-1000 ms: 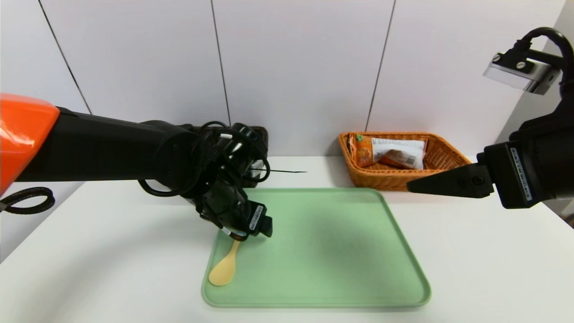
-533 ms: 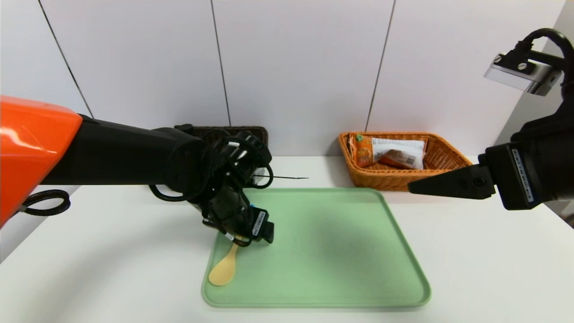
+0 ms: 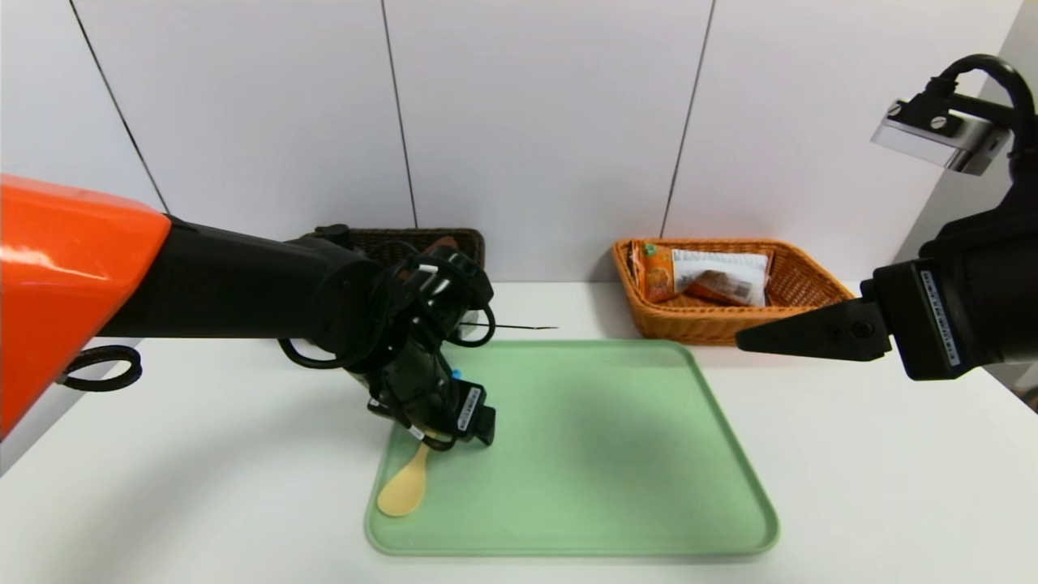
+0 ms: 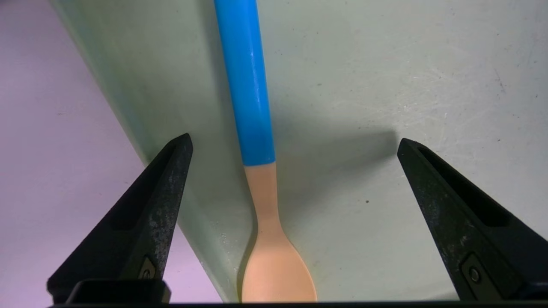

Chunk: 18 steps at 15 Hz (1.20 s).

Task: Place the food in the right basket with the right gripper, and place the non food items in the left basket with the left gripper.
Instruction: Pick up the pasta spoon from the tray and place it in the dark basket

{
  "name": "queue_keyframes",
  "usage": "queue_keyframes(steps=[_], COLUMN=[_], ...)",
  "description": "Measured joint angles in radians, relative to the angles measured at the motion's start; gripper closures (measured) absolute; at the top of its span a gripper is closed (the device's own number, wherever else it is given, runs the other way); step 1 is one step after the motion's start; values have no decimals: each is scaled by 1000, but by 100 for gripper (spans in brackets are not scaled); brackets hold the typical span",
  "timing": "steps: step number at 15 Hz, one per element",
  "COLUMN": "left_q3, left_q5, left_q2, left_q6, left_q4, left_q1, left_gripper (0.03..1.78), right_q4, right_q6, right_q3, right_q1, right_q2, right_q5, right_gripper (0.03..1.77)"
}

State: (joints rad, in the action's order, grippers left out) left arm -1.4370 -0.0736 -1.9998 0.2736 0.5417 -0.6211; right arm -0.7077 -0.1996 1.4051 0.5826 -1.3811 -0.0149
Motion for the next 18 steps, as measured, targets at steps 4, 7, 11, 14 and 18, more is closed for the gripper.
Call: queue_keyframes(steps=[4,7,11,14,18], left_q3=[1,0,5,5,1], left_q5=[0,0,1,1,0], left_q2=[-2,-6,-8,-6,16], left_q6=[-1,0,1,1,-4], left_q4=[0,0,0,0,5], left_q1=[0,0,0,1,1], left_gripper=[48,86,169,169,169], right_q4=[1,1,1,3,1], right_q6=[0,-1,0,0,0], right_q3=[0,0,1,2,2], right_q1=[0,0,0,0,0], right_q2=[-2,-3,-4,-4,-4], right_q5=[0,0,0,0,0], right_gripper=[10,10,10,10,11])
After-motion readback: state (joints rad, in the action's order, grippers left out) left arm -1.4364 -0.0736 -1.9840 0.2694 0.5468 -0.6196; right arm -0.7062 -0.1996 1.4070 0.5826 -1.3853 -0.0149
